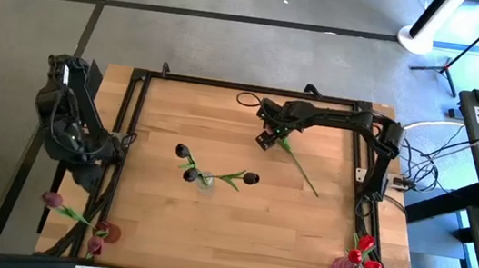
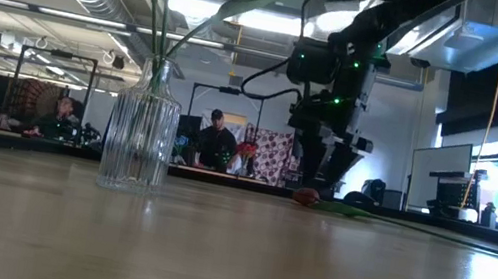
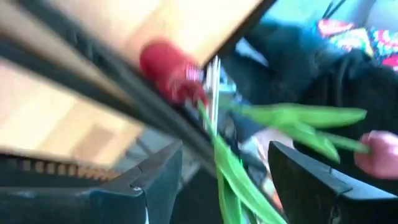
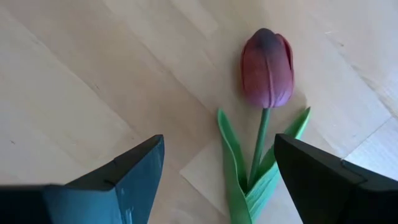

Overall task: Sort flowers into vase by color
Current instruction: Put the pink flower into the red transparent vase

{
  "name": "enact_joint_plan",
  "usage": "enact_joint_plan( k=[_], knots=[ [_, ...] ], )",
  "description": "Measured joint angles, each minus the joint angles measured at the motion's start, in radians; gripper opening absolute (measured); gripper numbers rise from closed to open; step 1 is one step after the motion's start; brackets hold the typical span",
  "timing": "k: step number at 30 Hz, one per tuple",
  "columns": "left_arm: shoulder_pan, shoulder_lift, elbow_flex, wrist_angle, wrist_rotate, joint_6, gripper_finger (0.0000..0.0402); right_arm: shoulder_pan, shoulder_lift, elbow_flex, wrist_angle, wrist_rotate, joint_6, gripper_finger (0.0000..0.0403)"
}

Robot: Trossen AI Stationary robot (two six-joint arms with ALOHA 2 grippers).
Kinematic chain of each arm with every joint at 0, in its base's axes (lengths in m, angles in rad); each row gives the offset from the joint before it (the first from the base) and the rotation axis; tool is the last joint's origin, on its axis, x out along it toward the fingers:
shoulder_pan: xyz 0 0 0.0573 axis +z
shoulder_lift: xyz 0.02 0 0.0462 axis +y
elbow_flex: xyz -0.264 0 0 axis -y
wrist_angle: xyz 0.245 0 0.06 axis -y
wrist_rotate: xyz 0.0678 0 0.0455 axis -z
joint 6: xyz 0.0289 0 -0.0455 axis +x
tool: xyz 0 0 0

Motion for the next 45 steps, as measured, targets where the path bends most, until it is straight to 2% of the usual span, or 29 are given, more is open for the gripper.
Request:
enact_joint_plan(
  k=[4, 11, 14, 16, 19, 21, 26, 33, 36, 41, 45],
  knots=[
    [0.026, 0.0, 0.0, -0.026, -0.147, 0.079, 0.0231, 0.0, 0.0, -0.001, 0.012, 0.01, -0.003, 0.0303],
    [0.097, -0.008, 0.012, -0.012, -0.55, 0.141, 0.0231, -0.05, 0.018, -0.092, 0.211, -0.058, 0.029, 0.0303],
    [0.124, -0.008, 0.046, 0.012, -0.752, 0.24, 0.0231, -0.064, 0.029, -0.105, 0.209, 0.016, 0.024, 0.0303],
    [0.144, -0.005, 0.059, 0.052, -0.91, 0.323, 0.0231, -0.077, 0.035, -0.106, 0.205, 0.022, 0.018, 0.0298],
    [0.175, -0.006, 0.066, 0.137, -1.052, 0.462, 0.0231, -0.079, 0.033, -0.104, 0.197, 0.016, 0.032, 0.0273],
    [0.2, -0.005, 0.067, 0.195, -1.095, 0.544, 0.0231, -0.074, 0.022, -0.106, 0.161, 0.03, 0.032, 0.025],
    [0.282, 0.043, 0.067, 0.263, -1.254, 0.699, 0.0231, -0.086, 0.053, -0.103, 0.195, 0.027, 0.007, 0.0184],
    [0.394, 0.133, 0.067, 0.449, -1.425, 0.919, 0.0231, -0.093, 0.101, -0.1, 0.257, -0.011, -0.002, 0.0061],
    [0.418, 0.157, 0.067, 0.548, -1.426, 0.993, 0.0231, -0.083, 0.08, -0.079, 0.268, -0.021, -0.039, 0.0013],
    [0.43, 0.212, 0.068, 0.692, -1.36, 1.13, 0.0231, -0.057, -0.011, 0.043, 0.263, -0.049, -0.08, 0.0021],
    [0.43, 0.233, 0.068, 0.783, -1.309, 1.247, 0.0231, -0.005, -0.103, 0.166, 0.246, -0.049, -0.086, 0.0008]
  ],
)
